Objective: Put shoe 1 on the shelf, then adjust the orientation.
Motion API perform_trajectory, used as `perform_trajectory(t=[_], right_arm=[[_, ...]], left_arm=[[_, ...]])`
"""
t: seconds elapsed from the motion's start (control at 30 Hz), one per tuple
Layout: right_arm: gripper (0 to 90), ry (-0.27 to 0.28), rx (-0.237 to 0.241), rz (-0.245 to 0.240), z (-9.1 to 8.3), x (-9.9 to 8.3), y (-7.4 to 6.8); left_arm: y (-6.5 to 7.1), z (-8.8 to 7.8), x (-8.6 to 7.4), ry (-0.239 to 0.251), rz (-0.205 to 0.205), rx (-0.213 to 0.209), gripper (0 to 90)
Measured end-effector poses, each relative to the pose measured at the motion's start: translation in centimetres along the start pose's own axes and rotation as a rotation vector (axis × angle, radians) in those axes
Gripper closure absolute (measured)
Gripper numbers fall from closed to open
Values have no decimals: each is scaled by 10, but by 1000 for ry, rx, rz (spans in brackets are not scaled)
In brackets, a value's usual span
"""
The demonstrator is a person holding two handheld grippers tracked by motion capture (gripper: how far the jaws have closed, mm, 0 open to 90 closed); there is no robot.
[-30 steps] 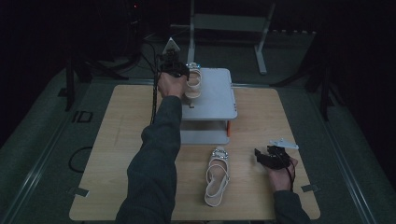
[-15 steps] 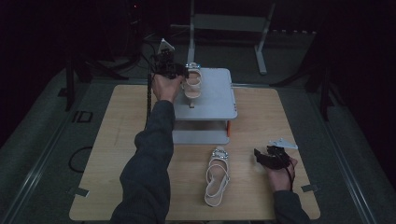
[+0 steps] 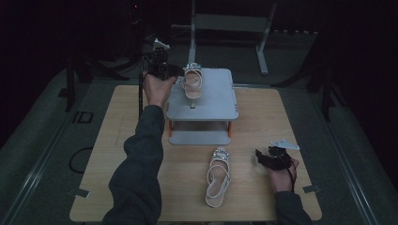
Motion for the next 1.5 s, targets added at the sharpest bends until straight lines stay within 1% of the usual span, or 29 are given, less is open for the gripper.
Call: perform_trajectory(t=[0.07, 0.1, 0.17, 0.27, 0.3, 0.37, 0.43, 0.47, 0.5, 0.53, 0.57, 0.63, 0.8, 0.83, 0.93, 0.97, 1.0, 1.07, 1.13, 1.2, 1.27, 1.3, 1.37, 1.4, 1.47, 1.5], right_arm=[[395, 1, -1, 1, 0, 0, 0], [395, 0, -1, 1, 0, 0, 0], [395, 0, -1, -3, 0, 0, 0], [394, 1, -1, -5, 0, 0, 0], [394, 2, -1, -4, 0, 0, 0], [393, -1, -1, 0, 0, 0, 0], [393, -1, 0, -3, 0, 0, 0], [393, -1, 0, -3, 0, 0, 0], [393, -1, 1, -5, 0, 0, 0], [393, 1, 0, -1, 0, 0, 0], [393, 2, 0, 1, -1, 0, 0], [393, 1, 0, 2, 0, 0, 0], [393, -4, 2, -8, 1, 0, -2], [393, -4, 2, -9, 1, 0, -2], [393, -2, 2, -10, 1, 0, -3], [393, -1, 4, -8, 0, 0, -3], [393, 2, 5, -10, 0, 0, -3], [393, 1, 10, -9, 0, 0, -5], [393, 2, 14, -15, 0, 1, -7], [393, 3, 20, -20, -1, 1, -10], [393, 8, 41, -20, -1, 3, -14], [393, 8, 42, -24, -1, 3, -16], [393, 8, 61, -32, -2, 5, -22], [393, 11, 68, -39, -3, 6, -25], [393, 16, 86, -50, -5, 8, -32], [393, 20, 102, -51, -6, 9, -35]], left_arm=[[4, -3, 1, 10, 8, -16, 470], [5, -4, 2, 12, 19, -12, 470], [7, -5, 2, 15, 14, -24, 470], [8, -4, 2, 9, 12, -27, 469], [9, -3, 1, 6, 5, -34, 469], [12, -5, 3, 25, -15, -64, 440], [13, -8, 6, 46, -33, -68, 436], [13, -8, 6, 46, -33, -68, 436], [12, -11, 8, 52, -46, -64, 439], [10, -11, 7, 46, -47, -48, 439], [8, -12, 7, 42, -44, -30, 439], [4, -12, 5, 33, -33, -13, 439], [-6, -17, 2, 22, 22, 73, 439], [-7, -17, 2, 23, 28, 80, 439], [-12, -19, -1, 32, 44, 85, 439], [-15, -19, -3, 37, 34, 68, 440], [-19, -18, -5, 35, 20, 62, 441], [-27, -17, -9, 24, 13, 78, 441], [-32, -15, -13, 11, 25, 95, 440], [-37, -16, -16, 28, 21, 91, 440], [-40, -15, -19, 25, 21, 95, 441], [-42, -15, -21, 19, 29, 105, 441], [-44, -14, -25, 14, 54, 124, 440], [-44, -14, -26, 22, 61, 128, 439], [-46, -15, -30, 30, 60, 123, 440], [-47, -15, -31, 31, 59, 130, 439]])
Point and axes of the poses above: each handheld gripper's, and its own axes: z roughly forward along the jaws, x roughly out of its top, y roughly to its right, the point moved 6 cm from there along z, roughly forward along the jaws
